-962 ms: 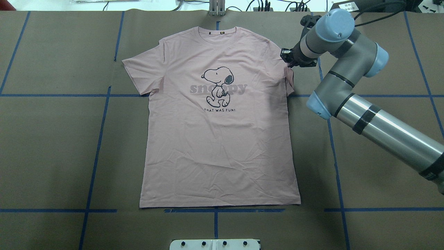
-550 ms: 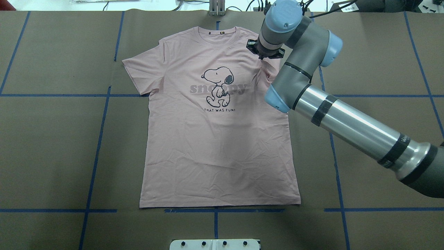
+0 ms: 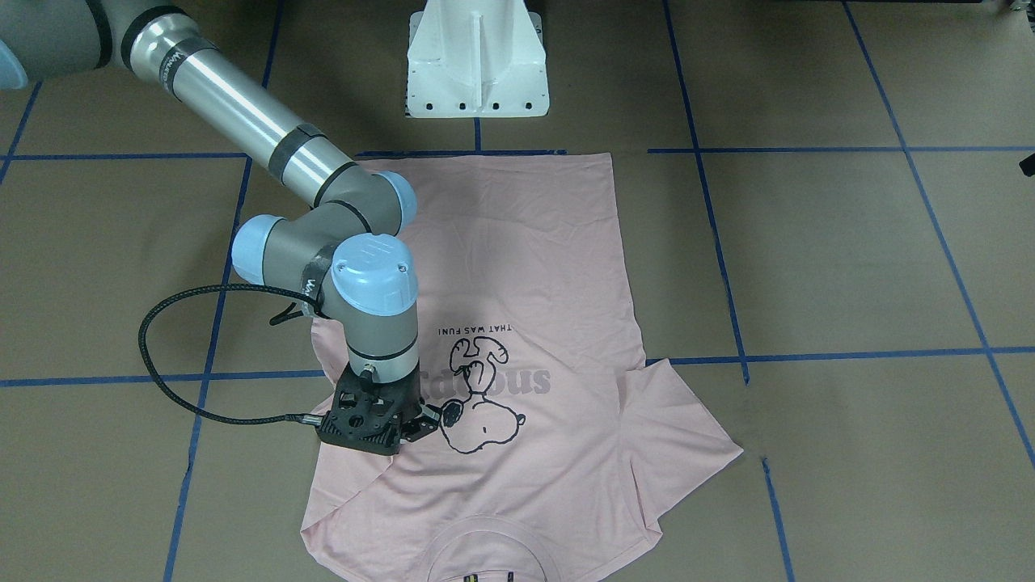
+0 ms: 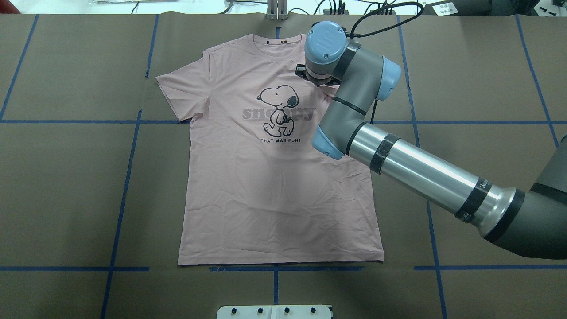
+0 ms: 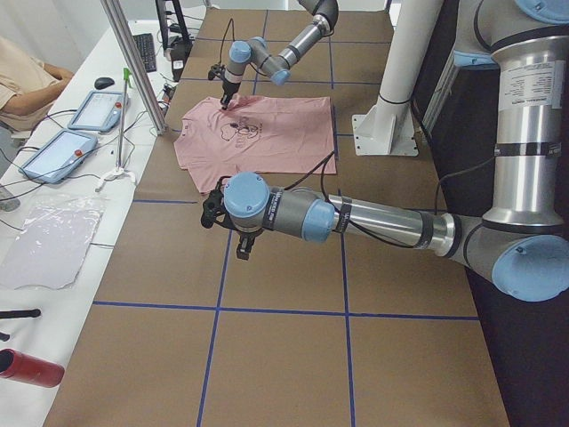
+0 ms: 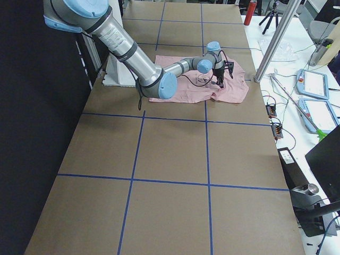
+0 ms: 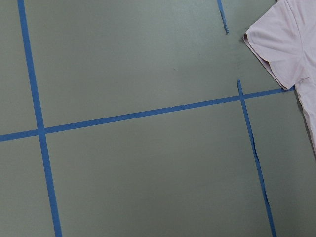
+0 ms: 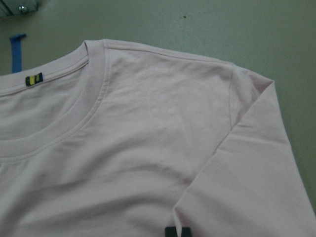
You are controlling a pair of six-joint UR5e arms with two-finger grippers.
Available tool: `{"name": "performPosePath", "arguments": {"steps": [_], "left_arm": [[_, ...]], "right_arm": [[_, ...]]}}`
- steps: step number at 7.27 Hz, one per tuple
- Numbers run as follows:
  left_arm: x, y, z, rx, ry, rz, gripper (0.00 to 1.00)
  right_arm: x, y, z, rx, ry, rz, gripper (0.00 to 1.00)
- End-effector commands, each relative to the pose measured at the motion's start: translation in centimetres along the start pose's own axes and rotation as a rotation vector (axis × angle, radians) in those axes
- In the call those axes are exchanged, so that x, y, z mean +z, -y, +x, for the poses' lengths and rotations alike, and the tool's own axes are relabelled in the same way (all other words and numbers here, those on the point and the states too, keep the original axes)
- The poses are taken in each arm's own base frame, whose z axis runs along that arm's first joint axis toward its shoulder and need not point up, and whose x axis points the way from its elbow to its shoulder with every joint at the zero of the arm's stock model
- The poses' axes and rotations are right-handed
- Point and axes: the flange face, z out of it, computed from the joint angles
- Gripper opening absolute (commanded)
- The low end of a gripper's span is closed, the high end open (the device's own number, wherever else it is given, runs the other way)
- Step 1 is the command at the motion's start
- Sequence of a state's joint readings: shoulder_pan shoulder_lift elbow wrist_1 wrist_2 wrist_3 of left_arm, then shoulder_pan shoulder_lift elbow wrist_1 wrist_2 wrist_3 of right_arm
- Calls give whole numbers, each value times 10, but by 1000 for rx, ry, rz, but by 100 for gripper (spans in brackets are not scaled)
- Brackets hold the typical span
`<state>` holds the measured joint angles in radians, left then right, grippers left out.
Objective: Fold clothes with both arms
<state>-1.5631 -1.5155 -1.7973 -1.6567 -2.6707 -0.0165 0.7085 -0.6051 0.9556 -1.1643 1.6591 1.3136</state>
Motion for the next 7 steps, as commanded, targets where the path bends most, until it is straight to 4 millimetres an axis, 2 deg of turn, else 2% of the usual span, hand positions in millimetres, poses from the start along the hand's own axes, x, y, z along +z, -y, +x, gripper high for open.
{"name": "performPosePath", "arguments": {"steps": [1,2,3,4,5,6,7], "left_arm": [[-1,2,1,3,-2,2,100],[0,9,6,-20,-26,1,100],[0,38,31,-85,-43,27,100],[41,62,75,-79,-58,-6,100],[79,102,119,-87,-39,-7,100],[130,128,171,-76,-7,-21,99],[178,154,195,-132,31,-48,99]], "right_arm": [[8,-15,-12,-21,-25,44,100],[-1,-13,-18,-24,-8,44,100],[-21,-2,-24,-15,32,47,100],[-47,18,-11,5,93,-7,100],[-63,30,29,23,144,-68,100],[-78,33,74,36,187,-107,100],[-100,30,134,43,224,-130,100]]}}
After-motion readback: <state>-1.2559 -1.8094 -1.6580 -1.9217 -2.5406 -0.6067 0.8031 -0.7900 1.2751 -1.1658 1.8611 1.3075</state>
